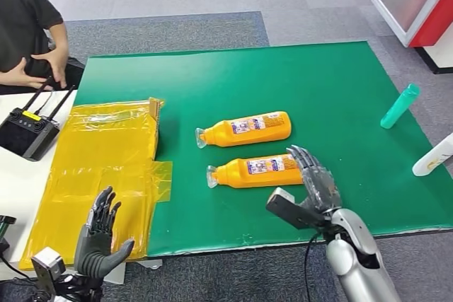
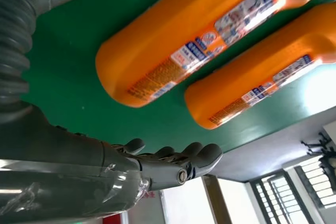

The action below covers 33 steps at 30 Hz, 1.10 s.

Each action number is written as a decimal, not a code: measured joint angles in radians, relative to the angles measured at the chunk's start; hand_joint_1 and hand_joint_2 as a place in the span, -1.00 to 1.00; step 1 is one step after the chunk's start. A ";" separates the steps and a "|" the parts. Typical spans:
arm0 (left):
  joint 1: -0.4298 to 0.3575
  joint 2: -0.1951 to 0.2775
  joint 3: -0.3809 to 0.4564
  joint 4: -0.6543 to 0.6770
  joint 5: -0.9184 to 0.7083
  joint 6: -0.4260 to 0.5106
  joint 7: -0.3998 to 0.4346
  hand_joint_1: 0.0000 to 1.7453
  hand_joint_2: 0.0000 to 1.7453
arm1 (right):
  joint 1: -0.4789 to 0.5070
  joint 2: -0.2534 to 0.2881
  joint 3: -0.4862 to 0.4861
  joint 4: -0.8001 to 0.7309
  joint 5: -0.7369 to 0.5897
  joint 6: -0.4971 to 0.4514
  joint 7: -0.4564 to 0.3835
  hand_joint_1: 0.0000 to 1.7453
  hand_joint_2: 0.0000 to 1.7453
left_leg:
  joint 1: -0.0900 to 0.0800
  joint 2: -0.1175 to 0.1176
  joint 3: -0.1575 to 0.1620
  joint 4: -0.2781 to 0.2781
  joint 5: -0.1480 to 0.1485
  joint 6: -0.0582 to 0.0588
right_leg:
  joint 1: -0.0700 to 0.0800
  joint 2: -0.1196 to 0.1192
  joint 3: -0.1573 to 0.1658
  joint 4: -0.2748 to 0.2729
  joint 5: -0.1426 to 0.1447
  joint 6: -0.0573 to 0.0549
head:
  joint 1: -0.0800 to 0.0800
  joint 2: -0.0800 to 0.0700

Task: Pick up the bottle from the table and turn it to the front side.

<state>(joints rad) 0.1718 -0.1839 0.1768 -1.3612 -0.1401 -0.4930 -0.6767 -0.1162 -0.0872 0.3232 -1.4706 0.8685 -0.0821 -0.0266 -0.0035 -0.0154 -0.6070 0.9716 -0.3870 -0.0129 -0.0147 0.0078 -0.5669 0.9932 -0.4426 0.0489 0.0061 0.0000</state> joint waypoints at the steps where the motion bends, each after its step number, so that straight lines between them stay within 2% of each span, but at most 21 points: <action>1: -0.009 0.001 -0.009 0.000 -0.001 0.013 0.000 -1.00 1.00 | -0.035 -0.004 0.002 0.025 0.006 0.023 0.017 -1.00 1.00 | 0.000 0.000 0.000 0.000 0.000 0.000 | 0.000 0.000 0.000 0.000 0.001 0.000 | 0.000 0.000; 6: -0.028 0.015 -0.059 0.001 -0.014 0.069 0.000 -1.00 1.00 | -0.169 -0.014 0.019 0.159 0.026 0.074 0.056 -1.00 1.00 | 0.000 0.000 0.000 0.000 0.003 0.000 | 0.000 0.000 0.000 0.000 0.002 -0.001 | 0.000 0.000; 15: -0.033 0.035 -0.092 0.002 0.012 0.080 0.000 -1.00 1.00 | -0.333 -0.025 0.068 0.386 0.035 0.209 0.097 -1.00 1.00 | 0.000 0.000 0.000 0.000 0.003 0.000 | 0.000 0.000 0.000 0.000 0.002 -0.001 | 0.000 0.000; 21: -0.033 0.042 -0.096 0.006 0.022 0.082 0.000 -1.00 1.00 | -0.395 -0.033 0.112 0.505 0.032 0.268 0.085 -1.00 1.00 | 0.000 0.000 -0.001 0.000 0.003 0.000 | 0.000 0.000 0.000 0.000 0.003 0.000 | 0.000 0.000; 29: -0.034 0.050 -0.096 0.009 0.023 0.085 0.000 -1.00 1.00 | -0.450 -0.041 0.157 0.589 0.019 0.311 0.086 -0.99 1.00 | 0.000 0.000 0.000 0.000 0.003 0.000 | 0.000 0.000 0.000 0.000 0.003 0.000 | 0.000 0.000; 30: -0.035 0.051 -0.096 0.010 0.023 0.085 0.000 -1.00 1.00 | -0.457 -0.041 0.162 0.599 0.017 0.316 0.087 -0.62 1.00 | 0.000 0.000 0.000 0.000 0.003 0.000 | 0.000 0.000 0.000 0.000 0.003 0.000 | 0.000 0.000; 33: -0.036 0.052 -0.096 0.010 0.024 0.088 0.000 -1.00 1.00 | -0.475 -0.042 0.176 0.627 0.007 0.328 0.084 0.86 1.00 | 0.000 0.000 0.000 0.000 0.003 0.000 | 0.000 0.000 0.000 0.000 0.003 0.000 | 0.000 0.000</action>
<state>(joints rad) 0.1357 -0.1318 0.0805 -1.3508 -0.1163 -0.4053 -0.6771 -0.5915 -0.1293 0.4994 -0.8441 0.8752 0.2461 0.0574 -0.0034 -0.0155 -0.6073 0.9718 -0.3839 -0.0131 -0.0147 0.0076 -0.5672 0.9932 -0.4399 0.0484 0.0061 0.0000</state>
